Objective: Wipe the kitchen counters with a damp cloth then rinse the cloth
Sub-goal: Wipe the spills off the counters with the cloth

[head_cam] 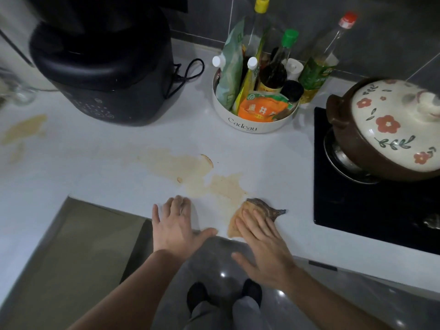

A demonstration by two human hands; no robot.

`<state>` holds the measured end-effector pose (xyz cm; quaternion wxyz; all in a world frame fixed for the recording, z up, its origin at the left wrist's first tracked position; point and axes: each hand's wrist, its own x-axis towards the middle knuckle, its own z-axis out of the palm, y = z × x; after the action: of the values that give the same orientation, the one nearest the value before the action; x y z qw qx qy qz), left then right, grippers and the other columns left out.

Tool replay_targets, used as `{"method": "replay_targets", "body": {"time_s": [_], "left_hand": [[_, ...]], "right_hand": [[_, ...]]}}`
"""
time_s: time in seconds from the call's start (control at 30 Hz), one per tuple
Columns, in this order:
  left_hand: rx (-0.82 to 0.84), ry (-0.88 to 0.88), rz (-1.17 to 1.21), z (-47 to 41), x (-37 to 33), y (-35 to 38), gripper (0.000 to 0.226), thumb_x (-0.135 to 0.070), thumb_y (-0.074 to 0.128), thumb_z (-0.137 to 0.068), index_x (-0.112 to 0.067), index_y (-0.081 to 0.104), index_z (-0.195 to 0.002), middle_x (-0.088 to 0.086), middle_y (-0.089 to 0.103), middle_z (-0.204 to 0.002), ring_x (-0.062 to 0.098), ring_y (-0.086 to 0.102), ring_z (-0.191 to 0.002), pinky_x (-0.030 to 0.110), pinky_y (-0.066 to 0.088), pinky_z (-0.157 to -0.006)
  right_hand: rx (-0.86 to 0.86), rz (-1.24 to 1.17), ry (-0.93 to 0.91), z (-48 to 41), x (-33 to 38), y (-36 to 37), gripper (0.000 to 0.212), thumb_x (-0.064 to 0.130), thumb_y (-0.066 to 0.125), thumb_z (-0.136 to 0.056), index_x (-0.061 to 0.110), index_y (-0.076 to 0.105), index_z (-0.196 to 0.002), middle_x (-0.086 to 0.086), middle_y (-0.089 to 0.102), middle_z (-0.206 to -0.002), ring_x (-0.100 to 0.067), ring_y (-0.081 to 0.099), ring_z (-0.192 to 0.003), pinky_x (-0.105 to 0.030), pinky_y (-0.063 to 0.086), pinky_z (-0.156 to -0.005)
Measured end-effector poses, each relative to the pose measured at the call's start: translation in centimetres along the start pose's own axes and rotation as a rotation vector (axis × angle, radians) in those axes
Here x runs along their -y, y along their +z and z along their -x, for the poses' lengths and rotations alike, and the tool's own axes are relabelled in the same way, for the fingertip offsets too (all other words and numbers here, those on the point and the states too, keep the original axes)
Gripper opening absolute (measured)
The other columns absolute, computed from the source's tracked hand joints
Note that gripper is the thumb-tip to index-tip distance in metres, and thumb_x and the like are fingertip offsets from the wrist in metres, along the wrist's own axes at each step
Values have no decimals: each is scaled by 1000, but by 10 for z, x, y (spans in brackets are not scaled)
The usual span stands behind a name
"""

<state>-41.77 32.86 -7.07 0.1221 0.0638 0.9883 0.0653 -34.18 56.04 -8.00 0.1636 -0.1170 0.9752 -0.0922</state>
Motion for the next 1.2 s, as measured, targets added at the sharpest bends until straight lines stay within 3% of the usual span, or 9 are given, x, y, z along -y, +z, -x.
{"method": "replay_targets", "body": {"time_s": [0.1,0.23,0.43,0.53,0.63,0.8,1.0,1.1,1.2], "left_hand": [[-14,-11,17,0,-1,2,115,-97,32,-68,-14,42,-146,7,39,-153,30,30,-142,56,11,-119],[15,-15,19,-2,-2,-2,113,-95,35,-67,-18,35,-149,4,32,-156,27,22,-145,55,4,-120],[-1,-12,30,-1,0,-1,117,-97,33,-66,-15,37,-149,6,34,-156,28,23,-146,56,7,-121],[25,-25,16,-2,-4,-5,115,-96,32,-67,-17,33,-151,2,30,-157,25,20,-147,55,3,-121],[42,-30,17,-2,-4,-7,112,-94,35,-68,-18,32,-150,1,30,-156,25,21,-146,55,4,-121],[-7,-17,36,-1,0,3,115,-97,34,-66,-15,42,-146,7,39,-153,29,29,-143,57,13,-120],[-9,-34,51,-2,0,2,114,-96,36,-65,-17,41,-147,5,37,-154,28,27,-145,56,10,-120],[-2,-40,70,-2,0,1,114,-96,36,-65,-19,37,-149,4,33,-157,27,22,-147,55,8,-121],[28,-54,50,-1,-3,-3,114,-96,34,-66,-21,29,-152,2,25,-160,25,14,-149,53,3,-122]], "right_hand": [[-52,-15,133,-39,20,-10,82,74,15,-89,28,2,-155,4,-14,-162,-19,-20,-148,-44,-3,-121],[-40,-23,277,-13,10,-13,90,81,10,-84,26,4,-156,0,-13,-162,-25,-15,-148,-48,6,-121],[39,-59,169,-18,43,-10,86,86,12,-81,41,-10,-152,-1,-25,-159,-27,-28,-144,-52,-9,-118],[-13,-24,285,-51,9,-24,83,81,10,-83,38,-3,-153,-3,-14,-162,-30,-14,-148,-50,-1,-120],[-35,-12,381,-13,-14,-16,87,82,6,-81,36,-2,-154,-4,-11,-163,-30,-15,-148,-51,4,-120],[4,-78,117,-17,28,-9,87,86,12,-80,40,2,-153,3,-14,-162,-25,-21,-147,-50,-4,-118],[-89,9,338,-12,-38,-19,88,82,2,-80,34,7,-154,-2,-5,-164,-25,-12,-149,-46,5,-121],[-49,-27,510,-30,-52,-28,91,85,-2,-75,38,0,-153,-3,-12,-163,-25,-18,-148,-47,-2,-121],[-33,-76,381,-85,-28,-40,86,83,6,-79,38,6,-153,-2,-11,-163,-27,-18,-148,-45,-6,-120]]}}
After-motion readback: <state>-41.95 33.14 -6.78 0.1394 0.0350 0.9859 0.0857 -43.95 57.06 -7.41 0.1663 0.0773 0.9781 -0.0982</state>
